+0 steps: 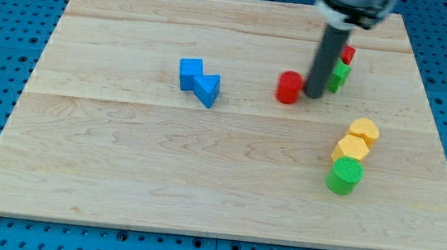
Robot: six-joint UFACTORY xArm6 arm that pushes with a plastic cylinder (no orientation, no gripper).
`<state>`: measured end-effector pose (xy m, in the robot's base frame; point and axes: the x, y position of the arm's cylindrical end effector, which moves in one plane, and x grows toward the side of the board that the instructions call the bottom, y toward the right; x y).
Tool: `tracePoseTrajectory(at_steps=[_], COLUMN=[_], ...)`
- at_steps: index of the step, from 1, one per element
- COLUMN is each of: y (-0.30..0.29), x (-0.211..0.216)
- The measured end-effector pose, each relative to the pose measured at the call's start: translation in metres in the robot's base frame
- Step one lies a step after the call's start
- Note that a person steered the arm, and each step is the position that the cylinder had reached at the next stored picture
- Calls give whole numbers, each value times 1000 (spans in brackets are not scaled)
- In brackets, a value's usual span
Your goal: Slide the red circle towards the top left of the board
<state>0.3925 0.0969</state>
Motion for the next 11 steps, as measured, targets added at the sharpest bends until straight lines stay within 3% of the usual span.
tracePoseTrajectory(at_steps=[2, 3, 5, 6, 7, 8, 10, 11], y=[-32, -84, -165, -189, -219, -175, -242, -207], x=[10, -7, -87, -74, -91, -113, -113, -148])
